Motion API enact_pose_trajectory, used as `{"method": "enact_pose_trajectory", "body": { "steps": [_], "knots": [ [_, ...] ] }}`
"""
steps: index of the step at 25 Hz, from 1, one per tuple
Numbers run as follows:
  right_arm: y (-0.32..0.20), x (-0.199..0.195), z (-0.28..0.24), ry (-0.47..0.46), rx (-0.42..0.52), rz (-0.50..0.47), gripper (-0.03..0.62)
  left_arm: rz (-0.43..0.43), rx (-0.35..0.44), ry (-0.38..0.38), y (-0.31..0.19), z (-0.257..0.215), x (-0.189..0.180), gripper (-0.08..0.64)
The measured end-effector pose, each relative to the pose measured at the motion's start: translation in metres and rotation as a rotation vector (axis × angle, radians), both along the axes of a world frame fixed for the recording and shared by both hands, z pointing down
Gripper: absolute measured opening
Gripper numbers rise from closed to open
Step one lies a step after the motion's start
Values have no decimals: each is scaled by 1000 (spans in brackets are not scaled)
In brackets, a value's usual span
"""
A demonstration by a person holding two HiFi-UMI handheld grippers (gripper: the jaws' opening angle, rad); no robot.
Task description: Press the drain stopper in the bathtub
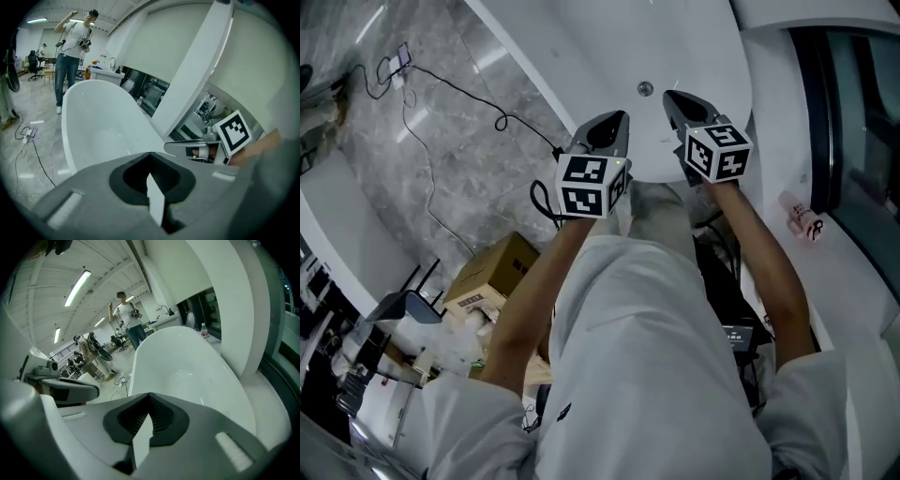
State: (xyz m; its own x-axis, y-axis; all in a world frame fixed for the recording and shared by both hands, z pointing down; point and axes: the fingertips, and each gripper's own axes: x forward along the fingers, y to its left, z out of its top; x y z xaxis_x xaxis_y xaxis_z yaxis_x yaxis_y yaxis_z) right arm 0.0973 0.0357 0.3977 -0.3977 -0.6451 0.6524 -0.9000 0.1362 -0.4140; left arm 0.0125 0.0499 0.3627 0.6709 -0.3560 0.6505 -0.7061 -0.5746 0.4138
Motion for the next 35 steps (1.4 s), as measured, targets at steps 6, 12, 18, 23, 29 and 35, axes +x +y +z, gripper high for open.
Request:
{"method": "enact_pose_trajectory", "body": {
  "steps": [6,12,18,23,29,35],
  "knots": [
    [13,-19,-70,-20,89,-26,3,61,88,52,-1,-67,7,5],
    [26,-18,-148,2,226,-26,3,135,137,99,21,-127,12,4],
    [47,-14,-218,15,341,-4,3,213,179,148,45,-177,10,5],
    [72,-17,-260,13,421,28,3,240,224,202,58,-219,8,5],
    [90,-32,-298,18,460,96,2,297,309,229,64,-262,6,5],
    [91,-38,-339,105,536,277,3,313,347,242,61,-289,-3,5]
  ]
}}
